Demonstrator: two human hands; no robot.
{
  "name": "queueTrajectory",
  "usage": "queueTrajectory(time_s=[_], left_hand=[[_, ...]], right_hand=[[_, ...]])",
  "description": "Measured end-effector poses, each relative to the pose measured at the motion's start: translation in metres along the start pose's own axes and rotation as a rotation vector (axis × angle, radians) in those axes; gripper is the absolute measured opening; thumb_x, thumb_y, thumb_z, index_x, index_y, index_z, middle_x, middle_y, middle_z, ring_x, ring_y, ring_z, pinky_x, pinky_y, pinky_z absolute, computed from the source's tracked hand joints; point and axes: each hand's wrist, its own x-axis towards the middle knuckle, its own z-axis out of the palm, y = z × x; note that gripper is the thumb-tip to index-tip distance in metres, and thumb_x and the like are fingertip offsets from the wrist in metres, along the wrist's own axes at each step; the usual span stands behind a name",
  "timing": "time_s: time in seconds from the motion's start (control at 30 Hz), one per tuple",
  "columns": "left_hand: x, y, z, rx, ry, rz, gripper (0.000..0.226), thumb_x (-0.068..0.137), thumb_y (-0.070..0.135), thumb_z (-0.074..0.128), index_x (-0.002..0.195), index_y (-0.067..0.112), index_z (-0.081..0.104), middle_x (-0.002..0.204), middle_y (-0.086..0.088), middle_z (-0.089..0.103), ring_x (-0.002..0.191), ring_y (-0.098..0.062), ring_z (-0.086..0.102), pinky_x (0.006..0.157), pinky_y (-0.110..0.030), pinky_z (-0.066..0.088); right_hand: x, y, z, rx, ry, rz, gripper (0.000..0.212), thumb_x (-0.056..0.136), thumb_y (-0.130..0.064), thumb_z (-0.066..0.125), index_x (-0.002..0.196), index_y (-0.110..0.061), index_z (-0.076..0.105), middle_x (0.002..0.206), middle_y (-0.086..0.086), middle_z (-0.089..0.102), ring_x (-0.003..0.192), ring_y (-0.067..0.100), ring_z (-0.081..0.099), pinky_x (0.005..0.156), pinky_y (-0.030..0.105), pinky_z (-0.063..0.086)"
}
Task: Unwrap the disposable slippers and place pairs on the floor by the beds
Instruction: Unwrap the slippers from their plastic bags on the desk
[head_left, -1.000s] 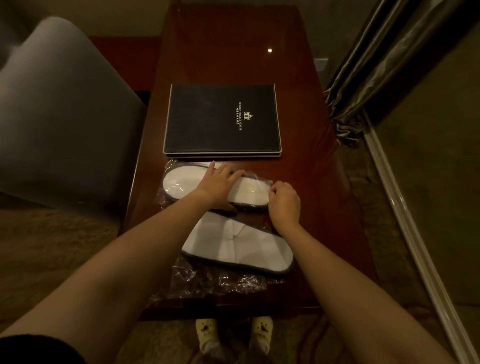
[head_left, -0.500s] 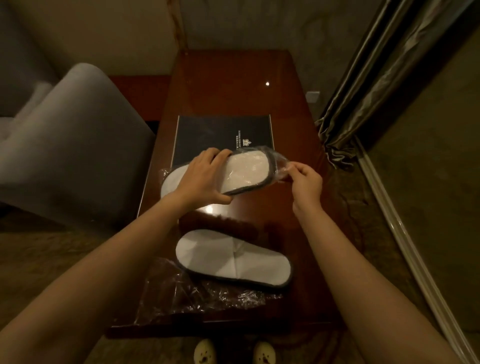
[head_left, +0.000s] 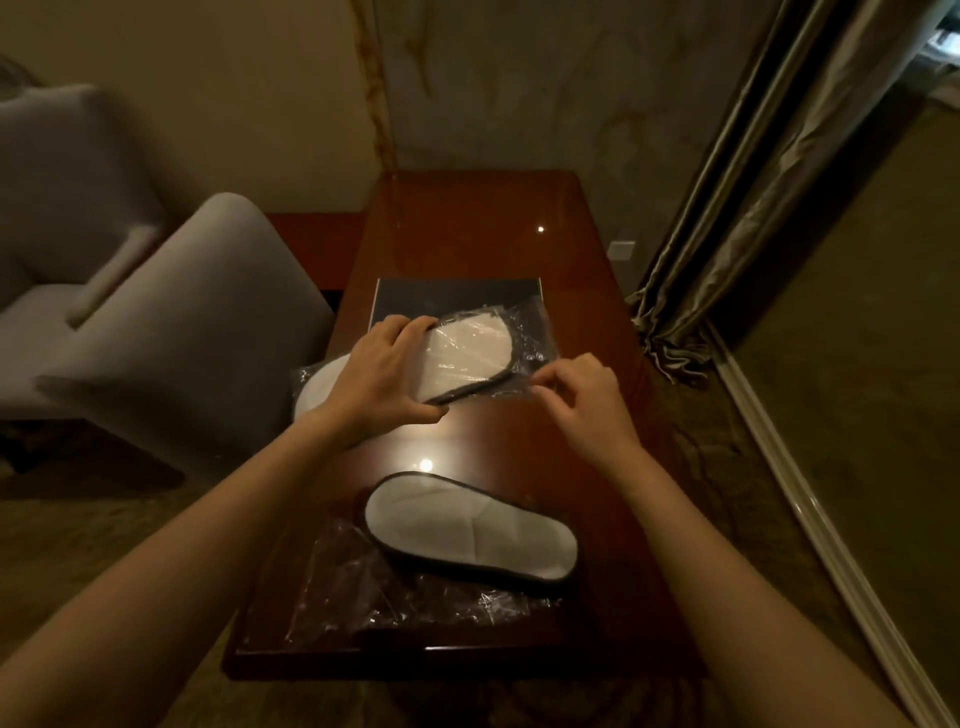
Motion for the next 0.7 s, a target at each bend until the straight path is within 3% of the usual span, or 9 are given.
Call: queueTrajectory(time_s=[0.17, 0.37, 0.47, 0.57, 0.7], left_hand=[[-0.018, 0.003, 0.001, 0.049, -0.032, -0.011, 0.102, 0.055, 0.049, 0.079, 0.139, 0.019, 0.03, 0.129, -0.007, 0.044, 0.113, -0.024, 0.044, 0.099, -0.037, 0.039], [-0.038, 0.018, 0.005, 0.136, -0.025, 0.093, 0.103, 0.055, 0.053, 0.077, 0.14, 0.017, 0.03, 0.131, -0.01, 0.044, 0.118, -0.027, 0.044, 0.102, -0.039, 0.036], [-0.043, 0.021, 0.006, 0.139, 0.021, 0.097, 0.105, 0.054, 0.055, 0.076, 0.14, 0.017, 0.029, 0.131, -0.01, 0.044, 0.117, -0.028, 0.044, 0.101, -0.039, 0.038], [-0.046, 0.015, 0.002, 0.149, 0.043, 0.091, 0.106, 0.054, 0.057, 0.074, 0.14, 0.017, 0.028, 0.13, -0.01, 0.045, 0.116, -0.027, 0.045, 0.101, -0.039, 0.038], [-0.047, 0.01, 0.0, 0.171, 0.047, 0.087, 0.107, 0.054, 0.06, 0.073, 0.14, 0.019, 0.027, 0.131, -0.009, 0.044, 0.116, -0.026, 0.045, 0.1, -0.038, 0.039]], right_hand=[[-0.015, 0.008, -0.004, 0.277, -0.095, 0.168, 0.012, 0.089, -0.023, 0.058, 0.088, -0.021, 0.07, 0.084, -0.005, 0.062, 0.082, 0.007, 0.056, 0.07, 0.017, 0.041], [0.006, -0.007, -0.01, 0.333, -0.22, 0.193, 0.019, 0.093, -0.023, 0.051, 0.108, -0.023, 0.063, 0.089, -0.02, 0.059, 0.083, -0.004, 0.057, 0.065, 0.012, 0.047], [0.013, -0.021, -0.008, 0.431, -0.265, 0.188, 0.014, 0.092, -0.024, 0.052, 0.092, -0.033, 0.063, 0.086, -0.015, 0.064, 0.072, -0.005, 0.061, 0.057, 0.005, 0.047], [0.013, -0.028, -0.009, 0.51, -0.28, 0.217, 0.023, 0.094, -0.028, 0.047, 0.083, -0.04, 0.064, 0.081, -0.009, 0.067, 0.072, 0.004, 0.061, 0.058, 0.01, 0.051], [0.014, -0.032, -0.011, 0.536, -0.328, 0.206, 0.024, 0.095, -0.029, 0.044, 0.086, -0.035, 0.065, 0.087, 0.002, 0.068, 0.081, 0.018, 0.061, 0.068, 0.023, 0.053]])
